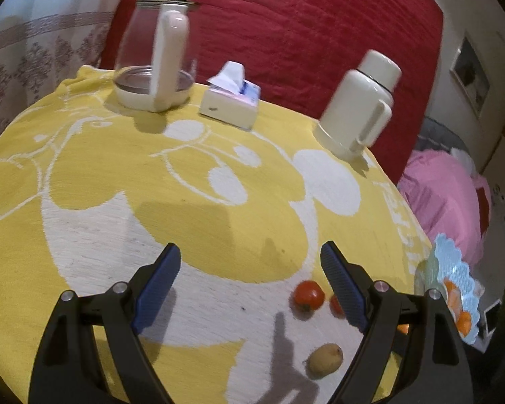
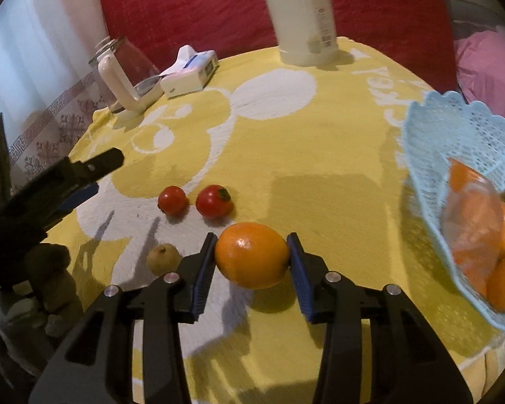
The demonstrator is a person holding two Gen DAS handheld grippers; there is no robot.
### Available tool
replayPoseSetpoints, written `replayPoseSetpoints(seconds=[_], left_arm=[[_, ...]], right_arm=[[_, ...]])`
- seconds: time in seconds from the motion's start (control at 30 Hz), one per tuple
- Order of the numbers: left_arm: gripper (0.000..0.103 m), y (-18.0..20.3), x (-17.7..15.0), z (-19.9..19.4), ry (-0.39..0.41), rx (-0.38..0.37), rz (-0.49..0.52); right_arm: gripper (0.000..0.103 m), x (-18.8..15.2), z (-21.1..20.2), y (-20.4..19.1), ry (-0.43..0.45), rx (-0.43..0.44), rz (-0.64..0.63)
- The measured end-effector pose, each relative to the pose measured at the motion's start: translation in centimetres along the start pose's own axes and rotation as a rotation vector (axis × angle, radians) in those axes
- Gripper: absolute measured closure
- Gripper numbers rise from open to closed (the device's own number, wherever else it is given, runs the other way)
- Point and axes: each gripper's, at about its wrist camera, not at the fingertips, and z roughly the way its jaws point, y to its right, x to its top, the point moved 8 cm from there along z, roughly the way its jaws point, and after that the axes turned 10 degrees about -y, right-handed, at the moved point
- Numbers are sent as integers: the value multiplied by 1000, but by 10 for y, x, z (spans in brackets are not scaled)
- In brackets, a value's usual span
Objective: Organize fruits
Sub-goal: 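Grasp a red tomato with the left gripper while the right holds the orange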
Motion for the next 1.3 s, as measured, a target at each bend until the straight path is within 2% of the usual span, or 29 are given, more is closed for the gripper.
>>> replayPoseSetpoints(seconds=[0.13,0.33,0.4,0.57,0.7,0.83,0.9,1.1,1.3], left_arm=[[20,16,-10,10,-43,-13,72],[30,39,-23,22,-93,-44,163],[37,43,-28,27,-110,-34,185],[45,46,-32,37,-147,-26,207],[56,46,-35,48,-192,-5,215],[63,48,-35,51,-196,4,233],[76,49,-35,50,-196,-12,239],[77,58,-36,38,-140,-18,287],[77,56,-29,25,-79,-16,265]], right_arm=[[59,-10,-10,1,11,-15,-18],[59,-21,-17,-3,13,5,-36],[59,-21,-18,-3,16,10,-35],[59,-20,-23,-4,30,27,-31],[59,-21,-27,-5,37,37,-31],[59,-20,-28,-5,42,44,-29],[59,-21,-30,-5,46,45,-28],[59,-18,-37,-2,64,42,-16],[59,-9,-58,7,116,32,7]])
